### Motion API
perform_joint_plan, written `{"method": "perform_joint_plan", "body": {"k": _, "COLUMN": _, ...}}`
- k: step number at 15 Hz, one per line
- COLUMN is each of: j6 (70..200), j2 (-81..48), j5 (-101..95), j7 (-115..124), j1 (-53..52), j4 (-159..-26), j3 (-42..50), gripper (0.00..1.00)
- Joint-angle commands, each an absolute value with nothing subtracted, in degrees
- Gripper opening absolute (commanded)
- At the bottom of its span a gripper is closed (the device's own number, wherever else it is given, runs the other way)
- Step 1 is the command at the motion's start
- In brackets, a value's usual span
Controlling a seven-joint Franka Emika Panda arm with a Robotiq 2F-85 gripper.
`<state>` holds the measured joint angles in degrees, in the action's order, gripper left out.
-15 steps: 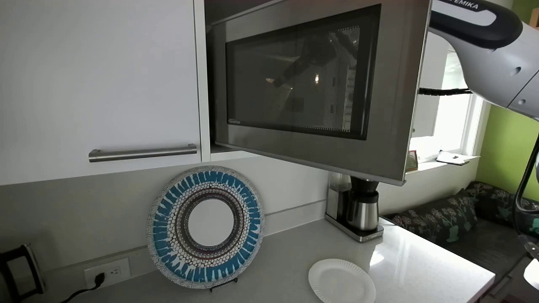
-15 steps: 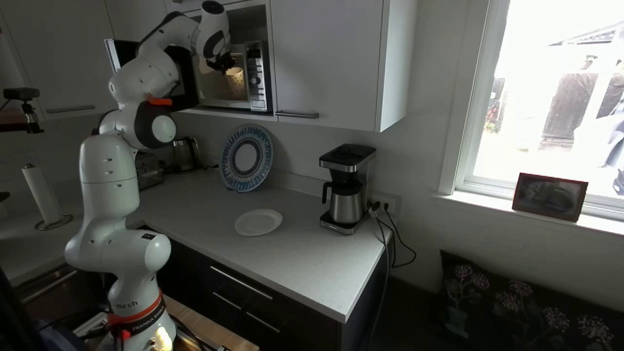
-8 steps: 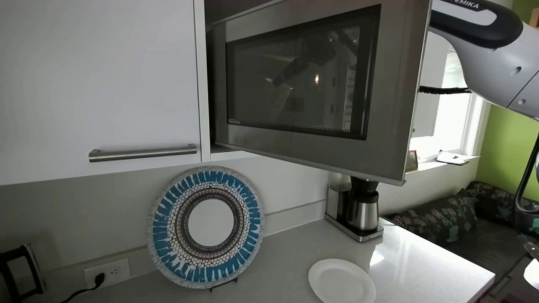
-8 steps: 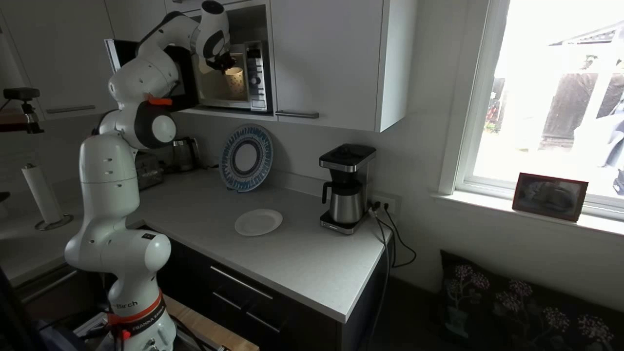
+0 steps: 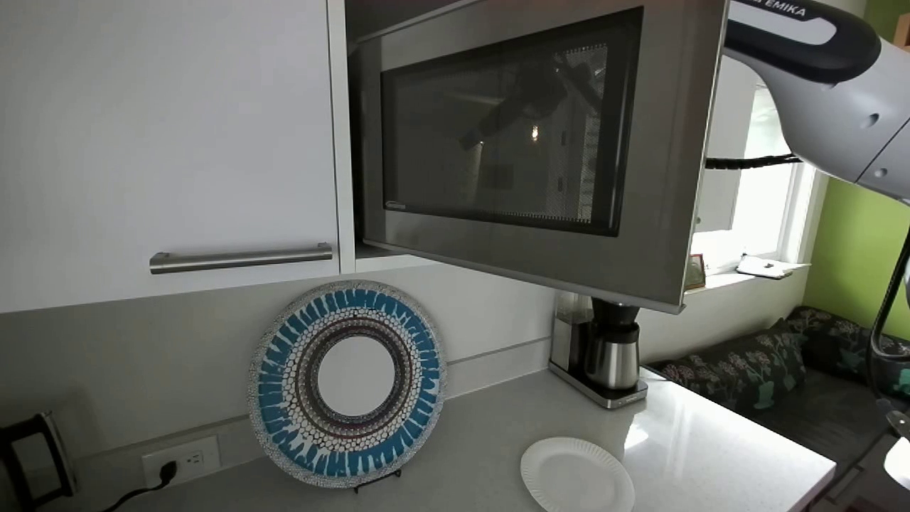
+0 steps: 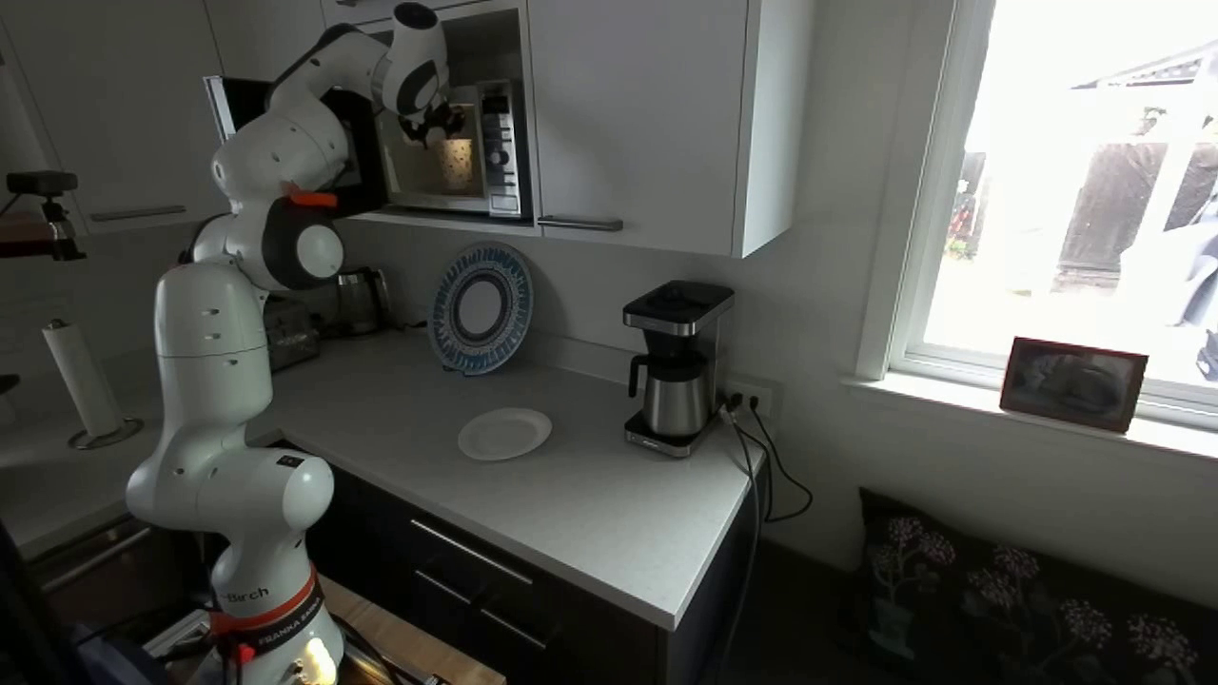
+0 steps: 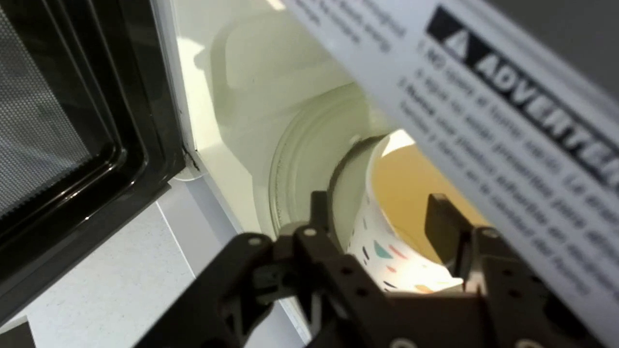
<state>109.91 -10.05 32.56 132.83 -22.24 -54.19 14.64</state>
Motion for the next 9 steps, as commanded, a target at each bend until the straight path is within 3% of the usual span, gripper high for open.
{"method": "perform_joint_plan", "body": {"k": 1, "j6": 110.20, "j2": -9.50, "j5": 31.76, "j7": 127.99, "j1": -22.37, "j4": -54.23, "j3": 14.48, "gripper": 0.87}}
{"method": "perform_joint_plan", "body": {"k": 3, "j6": 110.07, "j2": -9.41, "j5": 31.49, "j7": 124.97, "j1": -22.49, "j4": -54.37, "j3": 14.39, "gripper": 0.99}}
{"method": "perform_joint_plan", "body": {"k": 9, "j6": 116.42, "j2": -7.10, "j5": 30.65, "j7": 118.56, "j1": -24.05, "j4": -58.98, "j3": 14.16, "gripper": 1.00}}
